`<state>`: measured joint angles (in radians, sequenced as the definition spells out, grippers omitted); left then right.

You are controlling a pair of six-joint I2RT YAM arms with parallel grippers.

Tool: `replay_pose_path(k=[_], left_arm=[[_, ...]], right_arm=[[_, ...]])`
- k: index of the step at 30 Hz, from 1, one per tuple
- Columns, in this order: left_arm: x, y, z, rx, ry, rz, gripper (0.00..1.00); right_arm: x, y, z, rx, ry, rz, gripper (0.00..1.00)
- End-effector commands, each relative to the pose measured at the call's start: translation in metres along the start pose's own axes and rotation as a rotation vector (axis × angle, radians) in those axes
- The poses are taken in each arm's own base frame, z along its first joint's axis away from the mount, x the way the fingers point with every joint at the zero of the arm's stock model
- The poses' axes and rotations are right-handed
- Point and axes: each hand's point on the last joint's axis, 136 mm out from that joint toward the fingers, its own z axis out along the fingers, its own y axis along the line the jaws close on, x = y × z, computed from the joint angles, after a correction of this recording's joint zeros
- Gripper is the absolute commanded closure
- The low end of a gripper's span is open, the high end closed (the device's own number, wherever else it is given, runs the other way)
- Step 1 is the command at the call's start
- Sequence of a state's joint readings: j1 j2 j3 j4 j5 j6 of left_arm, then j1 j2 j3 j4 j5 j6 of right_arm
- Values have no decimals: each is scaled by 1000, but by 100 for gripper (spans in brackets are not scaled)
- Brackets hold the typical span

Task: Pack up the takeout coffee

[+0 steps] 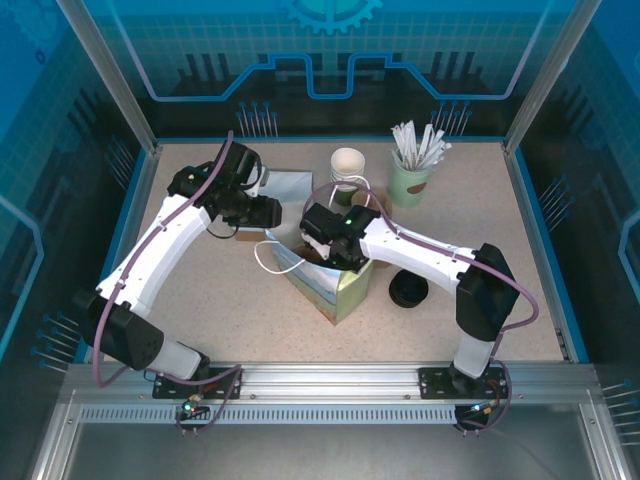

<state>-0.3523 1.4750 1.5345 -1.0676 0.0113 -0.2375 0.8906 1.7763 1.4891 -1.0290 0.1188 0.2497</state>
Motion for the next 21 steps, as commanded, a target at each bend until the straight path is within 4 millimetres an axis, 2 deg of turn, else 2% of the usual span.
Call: replay_pose_path(k=[1,21], left_arm=[[6,13,8,-50,37,-29,42],[5,12,9,-46,39,-29,42]], right_arm=[[14,-6,8,4,56,0,21],[20,-4,23,-10,82,-8,21]])
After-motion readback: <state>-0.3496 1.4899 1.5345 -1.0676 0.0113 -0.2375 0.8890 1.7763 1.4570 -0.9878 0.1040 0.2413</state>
